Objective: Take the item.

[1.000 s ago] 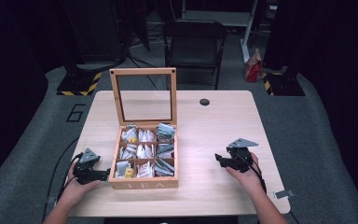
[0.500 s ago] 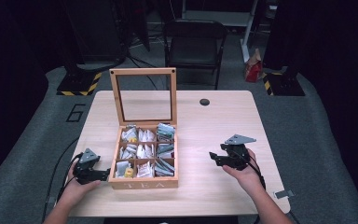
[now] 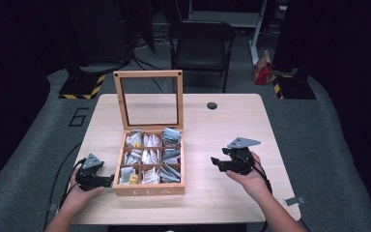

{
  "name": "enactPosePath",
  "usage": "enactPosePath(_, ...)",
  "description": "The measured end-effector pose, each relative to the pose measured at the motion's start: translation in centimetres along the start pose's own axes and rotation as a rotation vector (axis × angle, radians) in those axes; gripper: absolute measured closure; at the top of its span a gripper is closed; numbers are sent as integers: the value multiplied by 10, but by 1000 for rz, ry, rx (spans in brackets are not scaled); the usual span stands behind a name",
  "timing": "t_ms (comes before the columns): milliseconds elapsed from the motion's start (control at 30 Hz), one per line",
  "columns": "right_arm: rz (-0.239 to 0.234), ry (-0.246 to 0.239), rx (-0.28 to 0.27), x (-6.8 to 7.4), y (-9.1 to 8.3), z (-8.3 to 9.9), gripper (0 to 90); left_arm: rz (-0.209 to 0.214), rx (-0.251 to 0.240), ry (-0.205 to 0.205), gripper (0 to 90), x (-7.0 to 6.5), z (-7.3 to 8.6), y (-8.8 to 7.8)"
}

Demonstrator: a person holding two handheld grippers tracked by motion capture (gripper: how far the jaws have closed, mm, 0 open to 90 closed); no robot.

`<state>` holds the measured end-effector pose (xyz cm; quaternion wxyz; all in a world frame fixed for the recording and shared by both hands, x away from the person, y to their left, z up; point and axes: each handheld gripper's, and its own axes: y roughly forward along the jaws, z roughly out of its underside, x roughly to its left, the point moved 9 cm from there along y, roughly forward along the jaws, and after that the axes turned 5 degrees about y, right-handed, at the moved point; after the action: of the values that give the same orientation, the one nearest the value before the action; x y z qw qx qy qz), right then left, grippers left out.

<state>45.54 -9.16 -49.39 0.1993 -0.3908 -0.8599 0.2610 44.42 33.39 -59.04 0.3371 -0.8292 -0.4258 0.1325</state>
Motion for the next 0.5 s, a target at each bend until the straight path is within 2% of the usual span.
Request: enactPosePath(500, -47, -27, -12, 22, 6, -13, 377, 0, 0, -2, 139, 0, 0, 0)
